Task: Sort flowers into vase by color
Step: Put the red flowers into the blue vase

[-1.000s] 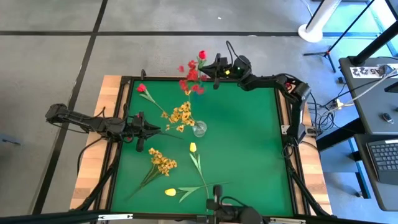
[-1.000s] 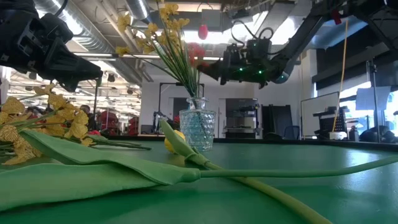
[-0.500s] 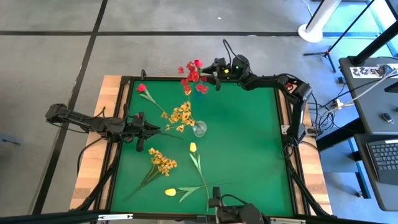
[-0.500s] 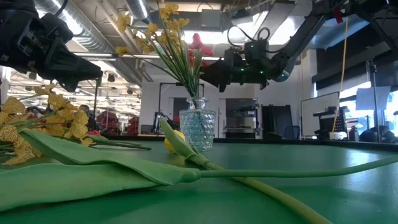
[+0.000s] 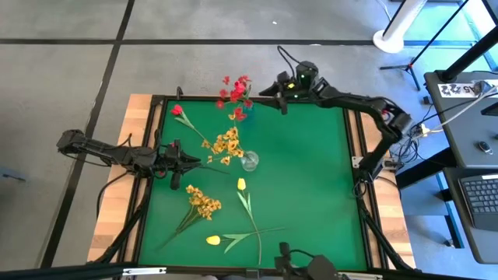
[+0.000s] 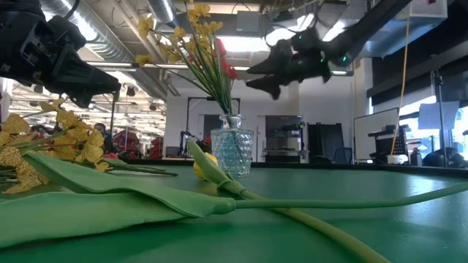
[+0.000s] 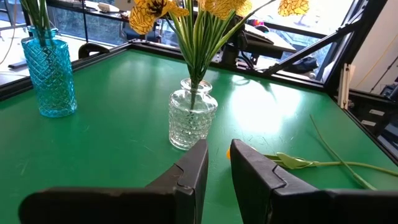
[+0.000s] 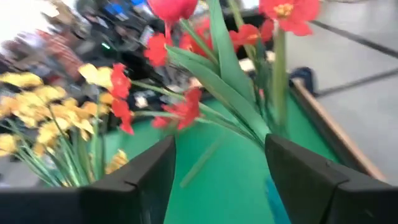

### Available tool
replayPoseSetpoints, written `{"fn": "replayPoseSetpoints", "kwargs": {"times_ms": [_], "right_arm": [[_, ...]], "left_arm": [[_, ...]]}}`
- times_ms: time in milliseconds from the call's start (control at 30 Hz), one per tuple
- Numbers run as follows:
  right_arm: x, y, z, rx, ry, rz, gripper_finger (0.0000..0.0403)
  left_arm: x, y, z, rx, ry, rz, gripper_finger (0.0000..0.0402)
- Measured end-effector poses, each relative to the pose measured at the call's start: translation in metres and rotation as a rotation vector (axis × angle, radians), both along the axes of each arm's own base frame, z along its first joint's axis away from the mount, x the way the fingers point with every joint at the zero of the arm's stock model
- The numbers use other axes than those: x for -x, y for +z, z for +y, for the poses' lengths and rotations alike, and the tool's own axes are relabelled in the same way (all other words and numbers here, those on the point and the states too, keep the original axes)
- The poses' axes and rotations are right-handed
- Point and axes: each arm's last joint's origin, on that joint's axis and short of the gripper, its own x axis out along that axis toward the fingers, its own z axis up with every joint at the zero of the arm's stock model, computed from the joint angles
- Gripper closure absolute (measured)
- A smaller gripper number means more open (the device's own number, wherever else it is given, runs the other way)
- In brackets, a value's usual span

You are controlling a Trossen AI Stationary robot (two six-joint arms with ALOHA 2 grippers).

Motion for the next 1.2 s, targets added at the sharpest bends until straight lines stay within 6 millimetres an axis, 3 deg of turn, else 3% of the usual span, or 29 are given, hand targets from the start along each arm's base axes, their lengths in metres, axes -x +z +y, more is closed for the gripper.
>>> {"fn": "replayPoseSetpoints", "kwargs": {"times_ms": [200, 300, 467, 667, 833, 1000, 1200], "right_arm": [[0.026, 0.035, 0.03, 0.07, -0.108, 0.115, 0.0162], [0.029, 0.05, 0.059, 0.088, -0.067, 0.147, 0.0162], [0.018, 0.061, 0.12, 0.153, 0.05, 0.199, 0.0162], [0.003, 0.054, 0.193, 0.231, 0.226, 0.29, 0.0162], [0.0, 0.037, 0.242, 0.29, 0.268, 0.339, 0.0162], [0.001, 0.02, 0.27, 0.304, 0.203, 0.343, 0.0162], [0.003, 0.012, 0.286, 0.292, 0.171, 0.334, 0.0162]], "left_arm": [[0.0, 0.0, 0.0, 0.0, 0.0, 0.0, 0.0335], [0.0, 0.0, 0.0, 0.0, 0.0, 0.0, 0.0335], [0.0, 0.0, 0.0, 0.0, 0.0, 0.0, 0.0335], [0.0, 0.0, 0.0, 0.0, 0.0, 0.0, 0.0335], [0.0, 0.002, 0.0, 0.005, 0.0, -0.023, 0.0335], [-0.001, 0.008, 0.0, 0.027, 0.001, -0.085, 0.0335], [-0.001, 0.012, 0.0, 0.036, 0.001, -0.129, 0.0335]]}}
